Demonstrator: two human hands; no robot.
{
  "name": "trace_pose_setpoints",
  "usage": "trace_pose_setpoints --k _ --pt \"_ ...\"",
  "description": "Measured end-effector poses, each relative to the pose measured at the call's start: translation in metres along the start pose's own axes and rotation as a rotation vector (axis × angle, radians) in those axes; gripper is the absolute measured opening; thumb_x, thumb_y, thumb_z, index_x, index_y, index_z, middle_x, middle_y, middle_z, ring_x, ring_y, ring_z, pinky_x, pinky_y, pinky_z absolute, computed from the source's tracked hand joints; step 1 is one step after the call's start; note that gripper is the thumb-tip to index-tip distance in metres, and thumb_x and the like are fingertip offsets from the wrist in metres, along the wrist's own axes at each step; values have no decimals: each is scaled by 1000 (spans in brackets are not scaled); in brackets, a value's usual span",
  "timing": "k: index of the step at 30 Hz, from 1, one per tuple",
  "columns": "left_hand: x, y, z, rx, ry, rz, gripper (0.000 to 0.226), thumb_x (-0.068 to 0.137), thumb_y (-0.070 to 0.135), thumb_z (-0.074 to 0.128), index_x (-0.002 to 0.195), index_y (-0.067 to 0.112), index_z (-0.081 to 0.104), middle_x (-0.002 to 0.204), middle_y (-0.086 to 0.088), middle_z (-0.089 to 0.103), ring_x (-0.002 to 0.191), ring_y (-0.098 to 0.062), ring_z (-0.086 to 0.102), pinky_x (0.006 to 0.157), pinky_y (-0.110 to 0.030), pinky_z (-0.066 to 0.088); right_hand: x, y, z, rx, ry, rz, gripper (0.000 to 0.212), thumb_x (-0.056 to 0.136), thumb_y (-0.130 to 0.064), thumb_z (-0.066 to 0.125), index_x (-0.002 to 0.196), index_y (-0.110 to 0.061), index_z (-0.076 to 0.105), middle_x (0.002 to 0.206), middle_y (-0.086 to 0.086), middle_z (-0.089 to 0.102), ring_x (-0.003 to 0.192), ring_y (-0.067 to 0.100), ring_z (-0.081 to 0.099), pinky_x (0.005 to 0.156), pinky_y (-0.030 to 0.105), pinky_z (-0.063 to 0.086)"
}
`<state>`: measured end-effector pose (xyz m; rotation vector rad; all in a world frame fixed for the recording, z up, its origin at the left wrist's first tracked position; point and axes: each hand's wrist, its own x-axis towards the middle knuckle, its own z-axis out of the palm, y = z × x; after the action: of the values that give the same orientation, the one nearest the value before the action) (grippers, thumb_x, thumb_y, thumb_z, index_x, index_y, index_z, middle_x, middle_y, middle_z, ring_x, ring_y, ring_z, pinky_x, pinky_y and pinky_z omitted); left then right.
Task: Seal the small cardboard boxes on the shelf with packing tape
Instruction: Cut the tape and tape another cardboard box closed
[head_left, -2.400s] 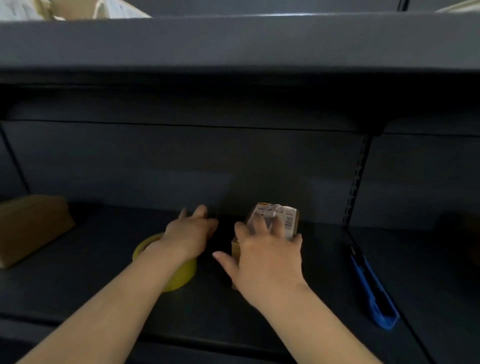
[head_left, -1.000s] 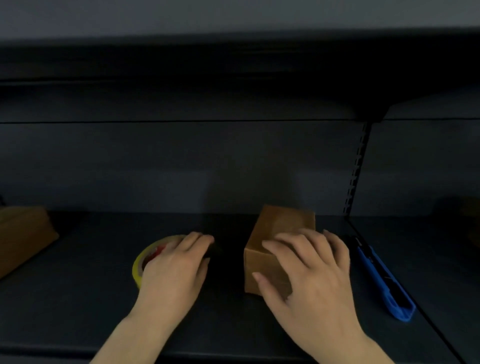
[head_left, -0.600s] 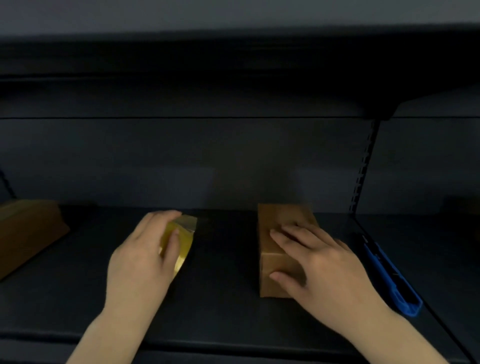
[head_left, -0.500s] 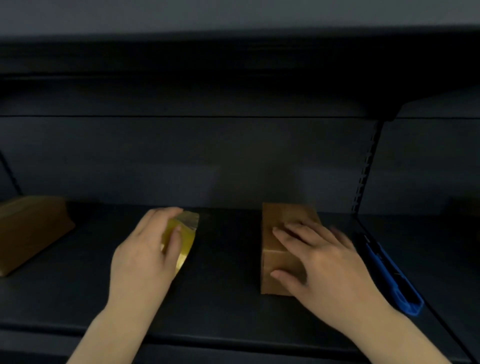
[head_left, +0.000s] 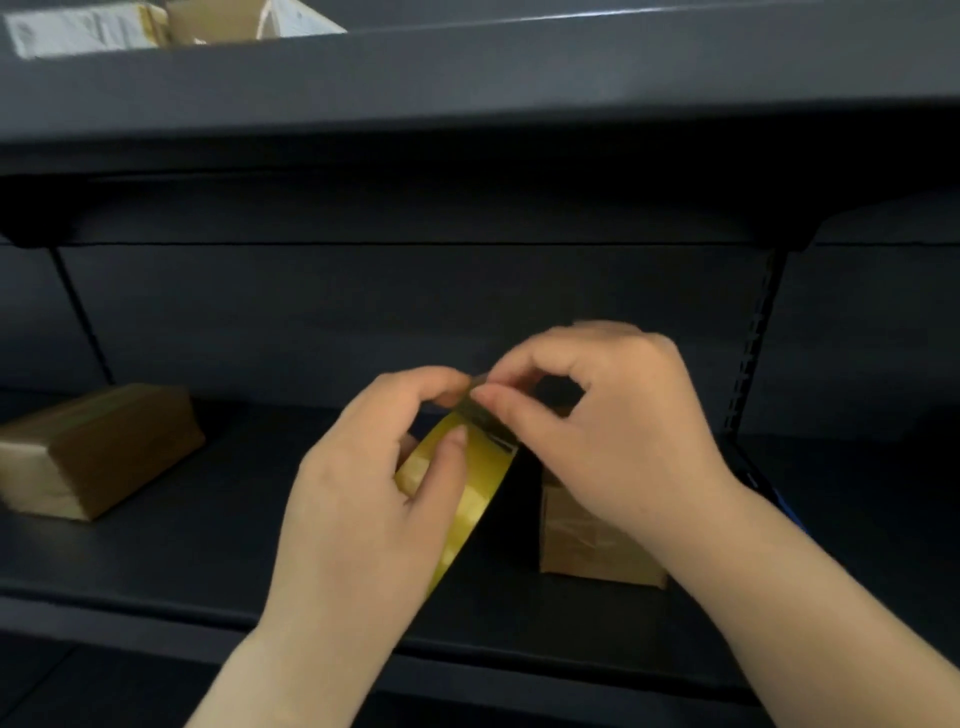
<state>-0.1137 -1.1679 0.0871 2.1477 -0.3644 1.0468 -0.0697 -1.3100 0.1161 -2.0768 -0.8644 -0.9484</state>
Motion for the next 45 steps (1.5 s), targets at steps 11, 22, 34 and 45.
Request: trace_pose_setpoints --k 11,22,34,45 --pt "-39 24 1 -861 57 -606 27 42 45 68 68 38 63 68 6 69 46 -7 61 38 -23 49 14 -3 -30 423 -143 195 14 77 -27 69 63 -23 70 58 -5 68 54 5 63 53 13 50" --pt "-42 33 37 -994 -720 -450 30 81 19 64 109 12 59 87 -2 73 90 -16 69 80 -24 53 31 67 -43 305 -272 488 19 75 -31 71 57 -26 71 58 -4 69 63 2 65 75 18 42" --pt "-31 43 54 -1023 -679 -632 20 80 16 65 100 15 61 74 -7 75 70 -14 71 60 -20 55 28 148 -18 399 -280 819 11 70 -29 77 62 -23 74 68 -3 72 66 5 65 75 30 43" --pt "-33 41 63 -1270 -770 -860 36 75 21 62 108 10 58 63 -18 65 56 -26 64 60 -30 55 21 183 18 373 -236 874 17 67 -33 79 76 -20 73 76 -4 68 76 4 60 57 12 36"
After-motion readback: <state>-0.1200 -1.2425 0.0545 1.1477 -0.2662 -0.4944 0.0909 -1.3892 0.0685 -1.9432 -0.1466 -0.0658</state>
